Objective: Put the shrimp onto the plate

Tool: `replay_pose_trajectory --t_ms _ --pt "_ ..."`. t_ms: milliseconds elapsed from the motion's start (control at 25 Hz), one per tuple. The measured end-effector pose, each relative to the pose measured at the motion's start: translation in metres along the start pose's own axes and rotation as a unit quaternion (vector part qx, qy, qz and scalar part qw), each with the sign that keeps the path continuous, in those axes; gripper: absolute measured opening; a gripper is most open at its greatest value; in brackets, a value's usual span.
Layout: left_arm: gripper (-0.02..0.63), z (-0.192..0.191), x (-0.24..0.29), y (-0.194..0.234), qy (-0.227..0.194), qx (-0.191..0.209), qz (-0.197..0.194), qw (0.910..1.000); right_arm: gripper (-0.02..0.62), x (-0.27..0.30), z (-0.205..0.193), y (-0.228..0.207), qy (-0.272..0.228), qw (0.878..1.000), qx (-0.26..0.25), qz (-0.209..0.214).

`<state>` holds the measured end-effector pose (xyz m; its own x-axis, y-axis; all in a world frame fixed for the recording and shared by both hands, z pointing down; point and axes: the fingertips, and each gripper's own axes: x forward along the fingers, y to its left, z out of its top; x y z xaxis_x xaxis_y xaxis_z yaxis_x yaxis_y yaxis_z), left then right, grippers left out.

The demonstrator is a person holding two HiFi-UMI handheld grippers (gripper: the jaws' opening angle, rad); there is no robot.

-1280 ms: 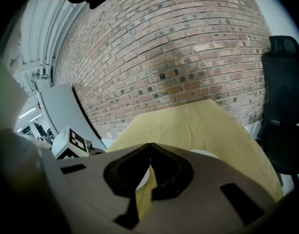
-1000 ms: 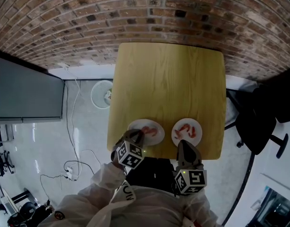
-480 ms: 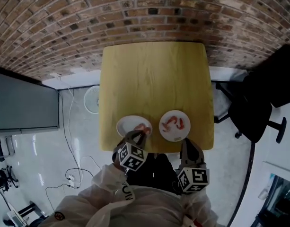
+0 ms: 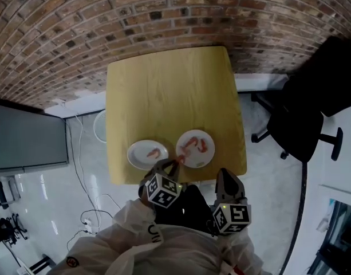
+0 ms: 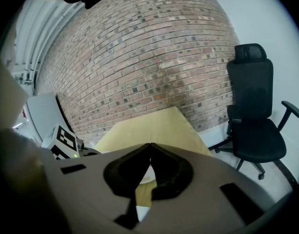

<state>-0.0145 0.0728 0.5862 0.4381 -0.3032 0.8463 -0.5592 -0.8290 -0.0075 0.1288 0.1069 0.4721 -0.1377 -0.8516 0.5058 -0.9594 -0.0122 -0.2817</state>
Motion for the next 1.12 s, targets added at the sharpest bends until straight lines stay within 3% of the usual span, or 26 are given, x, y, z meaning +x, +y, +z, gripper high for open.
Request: replay_pose_trajectory --t_ms 560,1120 --pt "0.052 0.033 0.039 -0.04 0.025 0.017 -0.01 0.9995 0.023 -0.015 0.006 -0.053 0.004 1.0 0.008 -0.012" --pt "0.052 0.051 0.061 -0.046 0.043 0.019 0.004 0.9989 0.023 -0.013 0.006 -0.086 0.008 1.0 0.022 -0.015"
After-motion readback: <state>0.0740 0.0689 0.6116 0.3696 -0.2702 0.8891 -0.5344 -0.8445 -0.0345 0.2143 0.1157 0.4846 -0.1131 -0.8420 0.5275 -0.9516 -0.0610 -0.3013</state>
